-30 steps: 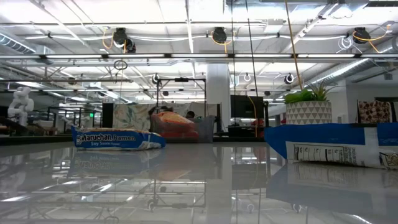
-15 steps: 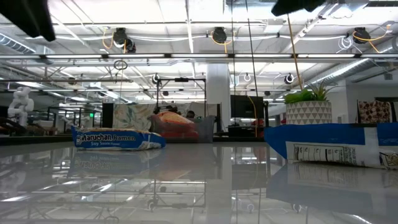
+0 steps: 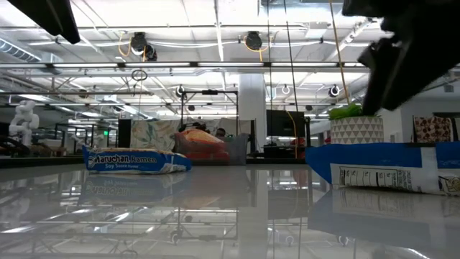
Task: Sort Maruchan noodles
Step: Put the bottom blue noodle pack into the gray bin
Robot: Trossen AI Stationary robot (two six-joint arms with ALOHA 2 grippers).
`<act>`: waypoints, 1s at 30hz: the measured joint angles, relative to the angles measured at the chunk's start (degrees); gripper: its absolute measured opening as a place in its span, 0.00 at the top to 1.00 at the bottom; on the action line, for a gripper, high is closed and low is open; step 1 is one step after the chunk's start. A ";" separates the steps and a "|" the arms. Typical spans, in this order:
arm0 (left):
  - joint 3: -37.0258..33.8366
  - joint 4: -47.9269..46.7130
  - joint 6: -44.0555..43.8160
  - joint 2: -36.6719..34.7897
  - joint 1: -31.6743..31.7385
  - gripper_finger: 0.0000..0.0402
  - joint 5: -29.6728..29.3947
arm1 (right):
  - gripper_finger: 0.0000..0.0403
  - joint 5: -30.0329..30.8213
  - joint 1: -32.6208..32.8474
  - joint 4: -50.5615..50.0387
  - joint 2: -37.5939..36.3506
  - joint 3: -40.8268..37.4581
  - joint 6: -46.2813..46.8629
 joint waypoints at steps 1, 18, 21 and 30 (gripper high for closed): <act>0.00 0.00 0.21 0.00 0.00 0.48 0.01 | 0.48 -0.80 -0.32 -0.47 0.00 -0.21 1.44; 0.00 0.11 1.64 0.00 0.04 0.48 -0.77 | 0.48 -2.34 -6.68 11.91 -0.04 -9.88 4.50; 0.00 0.13 1.64 0.00 0.04 0.48 -0.83 | 0.48 -4.73 -8.29 17.65 -0.06 -11.96 3.84; 0.00 0.13 1.61 0.00 0.04 0.48 -0.96 | 0.48 -7.98 -11.05 22.42 -0.22 -15.47 3.42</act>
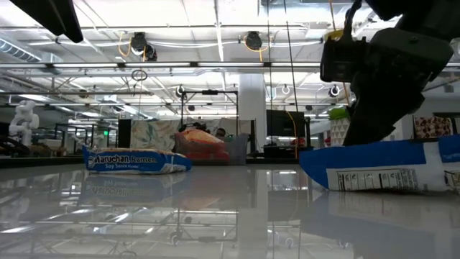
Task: Sort Maruchan noodles
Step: Put the bottom blue noodle pack into the gray bin
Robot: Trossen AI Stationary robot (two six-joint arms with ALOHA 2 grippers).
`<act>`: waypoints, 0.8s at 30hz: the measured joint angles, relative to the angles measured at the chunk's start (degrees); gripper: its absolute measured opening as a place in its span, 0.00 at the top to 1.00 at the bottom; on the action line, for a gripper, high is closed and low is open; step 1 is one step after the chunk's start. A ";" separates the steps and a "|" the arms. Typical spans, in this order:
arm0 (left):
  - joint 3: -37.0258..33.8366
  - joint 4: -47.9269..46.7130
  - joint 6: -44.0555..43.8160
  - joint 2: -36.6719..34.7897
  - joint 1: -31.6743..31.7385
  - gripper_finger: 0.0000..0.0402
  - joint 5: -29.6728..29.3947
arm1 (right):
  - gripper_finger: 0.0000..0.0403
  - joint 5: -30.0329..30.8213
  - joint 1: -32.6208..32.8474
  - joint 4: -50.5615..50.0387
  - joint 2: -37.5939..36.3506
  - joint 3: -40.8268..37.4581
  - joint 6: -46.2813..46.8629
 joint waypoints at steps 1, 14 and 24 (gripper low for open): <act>0.00 0.00 0.00 0.00 0.00 0.48 -0.01 | 0.48 -0.06 -0.25 -0.13 -0.02 -0.08 0.00; 0.00 0.03 -0.02 0.00 0.00 0.48 -0.01 | 0.48 -0.18 -1.08 -10.85 -5.46 -0.33 5.95; 0.00 0.04 -0.04 0.02 0.00 0.48 -0.07 | 0.48 1.80 3.02 -23.40 -13.30 -0.39 19.17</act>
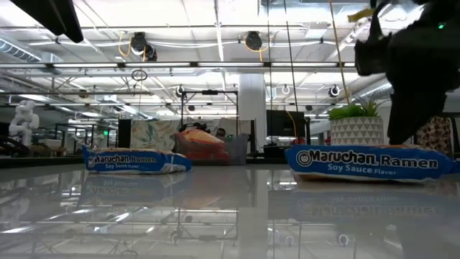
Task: Sort Maruchan noodles
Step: Put the bottom blue noodle pack into the gray bin
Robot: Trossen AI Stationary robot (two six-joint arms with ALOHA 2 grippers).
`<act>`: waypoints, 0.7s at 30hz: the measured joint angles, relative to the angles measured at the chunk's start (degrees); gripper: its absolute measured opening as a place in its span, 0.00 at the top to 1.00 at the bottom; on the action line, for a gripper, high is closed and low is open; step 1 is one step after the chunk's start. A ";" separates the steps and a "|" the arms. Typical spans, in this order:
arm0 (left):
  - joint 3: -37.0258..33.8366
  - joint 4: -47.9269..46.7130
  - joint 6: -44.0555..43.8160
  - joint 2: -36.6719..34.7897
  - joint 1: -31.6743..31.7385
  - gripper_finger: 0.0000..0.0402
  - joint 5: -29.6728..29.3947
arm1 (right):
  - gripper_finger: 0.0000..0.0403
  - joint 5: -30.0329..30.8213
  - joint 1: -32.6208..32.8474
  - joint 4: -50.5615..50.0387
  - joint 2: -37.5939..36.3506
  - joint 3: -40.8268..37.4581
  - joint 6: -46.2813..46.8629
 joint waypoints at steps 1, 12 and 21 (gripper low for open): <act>0.02 0.00 0.00 -0.02 0.00 0.48 -0.07 | 0.48 0.43 0.61 1.03 -0.44 0.00 -0.28; 0.02 1.58 0.46 -0.02 0.07 0.48 -1.95 | 0.48 5.55 2.81 7.19 -0.87 -0.92 -10.79; 0.02 6.54 6.79 -0.02 0.07 0.48 -1.98 | 0.48 -1.61 4.03 18.51 -1.25 -9.99 -19.39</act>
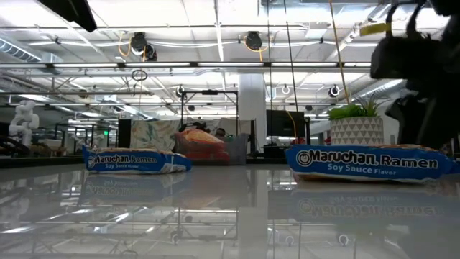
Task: Sort Maruchan noodles
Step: Put the bottom blue noodle pack into the gray bin
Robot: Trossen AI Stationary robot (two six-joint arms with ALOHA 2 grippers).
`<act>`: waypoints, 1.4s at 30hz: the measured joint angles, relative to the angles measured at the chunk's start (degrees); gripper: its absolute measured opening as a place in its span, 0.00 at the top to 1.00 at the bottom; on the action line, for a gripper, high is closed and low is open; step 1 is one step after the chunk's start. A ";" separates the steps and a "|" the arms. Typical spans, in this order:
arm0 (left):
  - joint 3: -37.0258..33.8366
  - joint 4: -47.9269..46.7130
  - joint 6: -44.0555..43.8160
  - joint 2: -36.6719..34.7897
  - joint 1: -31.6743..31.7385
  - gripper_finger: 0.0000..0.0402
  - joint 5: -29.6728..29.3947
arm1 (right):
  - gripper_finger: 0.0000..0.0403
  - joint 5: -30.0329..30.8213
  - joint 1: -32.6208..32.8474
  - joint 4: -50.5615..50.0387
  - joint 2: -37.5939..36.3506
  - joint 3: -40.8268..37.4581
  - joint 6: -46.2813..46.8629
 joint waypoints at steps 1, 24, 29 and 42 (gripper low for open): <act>0.00 0.45 0.50 0.00 0.00 0.48 0.00 | 0.48 0.02 0.22 0.04 -0.01 -0.78 -0.46; 0.00 3.91 3.35 0.00 0.00 0.48 0.02 | 0.48 4.83 0.53 13.37 -0.07 -9.84 -12.29; 0.00 3.89 3.35 0.00 0.00 0.48 0.02 | 0.49 4.96 0.49 21.80 -0.07 -13.62 -13.93; 0.00 3.93 3.31 0.00 0.04 0.48 0.02 | 0.79 5.02 0.42 36.48 -0.05 -21.62 -15.22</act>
